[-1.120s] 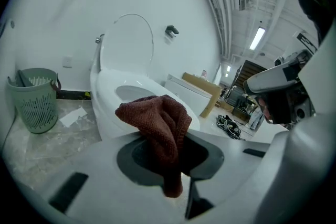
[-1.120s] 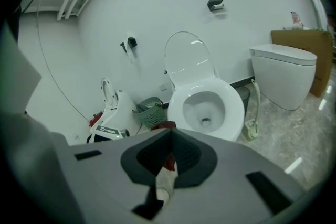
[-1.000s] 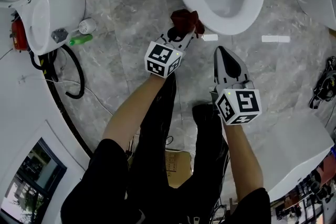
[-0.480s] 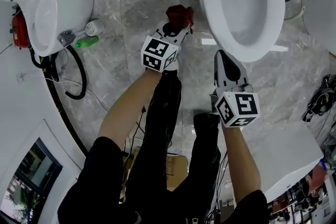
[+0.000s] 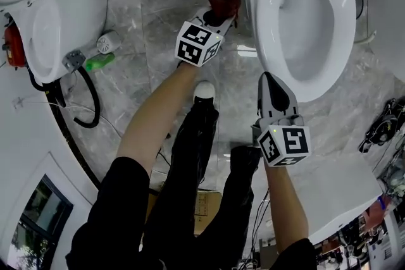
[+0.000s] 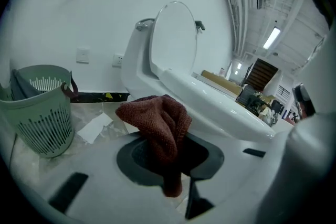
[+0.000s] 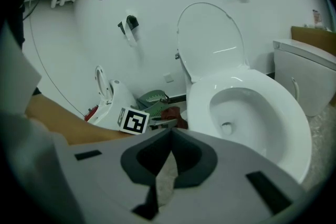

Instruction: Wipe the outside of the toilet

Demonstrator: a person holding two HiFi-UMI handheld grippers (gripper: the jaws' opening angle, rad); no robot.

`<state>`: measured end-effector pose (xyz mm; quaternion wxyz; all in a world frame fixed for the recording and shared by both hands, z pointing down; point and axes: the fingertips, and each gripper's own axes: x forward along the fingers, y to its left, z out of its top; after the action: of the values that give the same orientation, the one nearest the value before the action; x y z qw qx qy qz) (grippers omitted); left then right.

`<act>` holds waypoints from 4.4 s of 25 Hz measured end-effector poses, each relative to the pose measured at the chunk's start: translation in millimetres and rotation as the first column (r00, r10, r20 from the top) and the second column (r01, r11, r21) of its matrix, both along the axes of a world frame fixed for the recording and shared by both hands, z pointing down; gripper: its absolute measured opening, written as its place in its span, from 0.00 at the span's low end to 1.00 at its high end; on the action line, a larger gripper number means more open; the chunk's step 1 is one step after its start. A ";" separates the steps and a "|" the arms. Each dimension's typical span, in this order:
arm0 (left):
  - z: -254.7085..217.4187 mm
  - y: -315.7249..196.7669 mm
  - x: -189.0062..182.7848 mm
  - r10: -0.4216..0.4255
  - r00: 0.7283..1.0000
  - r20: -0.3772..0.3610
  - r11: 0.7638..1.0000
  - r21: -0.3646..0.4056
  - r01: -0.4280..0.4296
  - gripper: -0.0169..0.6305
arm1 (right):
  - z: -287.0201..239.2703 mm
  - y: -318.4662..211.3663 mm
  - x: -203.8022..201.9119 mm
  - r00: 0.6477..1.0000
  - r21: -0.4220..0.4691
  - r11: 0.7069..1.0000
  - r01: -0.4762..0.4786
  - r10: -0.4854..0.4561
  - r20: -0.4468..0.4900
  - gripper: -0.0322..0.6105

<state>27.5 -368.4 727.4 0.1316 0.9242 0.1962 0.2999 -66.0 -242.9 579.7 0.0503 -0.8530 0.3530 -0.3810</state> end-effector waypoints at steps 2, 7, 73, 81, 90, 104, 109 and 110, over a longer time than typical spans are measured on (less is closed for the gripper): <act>10.1 -6.8 18.8 -0.022 1.000 -0.006 1.000 -0.019 0.021 0.15 | 5.7 -3.2 6.0 1.000 -0.010 1.000 0.008 -0.008 -0.013 0.05; 43.2 -17.8 50.6 -0.064 0.998 -0.001 0.997 -0.048 0.064 0.14 | 21.3 -3.0 15.4 0.999 -0.030 0.999 0.017 -0.018 -0.029 0.05; 5.1 376.5 -162.6 -0.022 0.995 0.096 0.984 -0.176 0.038 0.14 | -54.2 379.5 -159.9 0.970 0.052 0.978 -0.202 0.207 -0.124 0.05; -99.1 431.6 -193.1 0.025 0.998 0.060 0.999 -0.043 -0.022 0.15 | -124.9 468.1 -163.4 0.955 0.103 0.963 -0.248 0.261 -0.141 0.05; -264.8 459.3 -195.9 -0.114 0.993 -0.021 0.994 -0.008 0.113 0.15 | -262.9 535.3 -134.0 0.961 0.122 0.980 -0.158 0.181 -0.210 0.05; -337.1 503.4 -116.0 -0.212 0.971 -0.107 0.972 0.081 0.221 0.15 | -330.9 524.7 -10.2 0.954 0.070 0.991 0.111 -0.087 -0.288 0.05; -360.7 501.8 -85.9 -0.304 0.949 -0.079 0.944 0.112 0.312 0.15 | -351.5 506.1 38.5 0.943 0.059 0.964 0.259 -0.239 -0.232 0.05; -365.0 502.9 -82.1 -0.319 0.945 -0.073 0.938 0.116 0.326 0.15 | -357.7 502.4 46.3 0.933 0.049 0.954 0.296 -0.278 -0.230 0.05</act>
<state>-54.6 134.5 362.4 0.1148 0.9580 0.0260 0.2615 -19.8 259.5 222.0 -0.0100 -0.8264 0.4927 -0.2724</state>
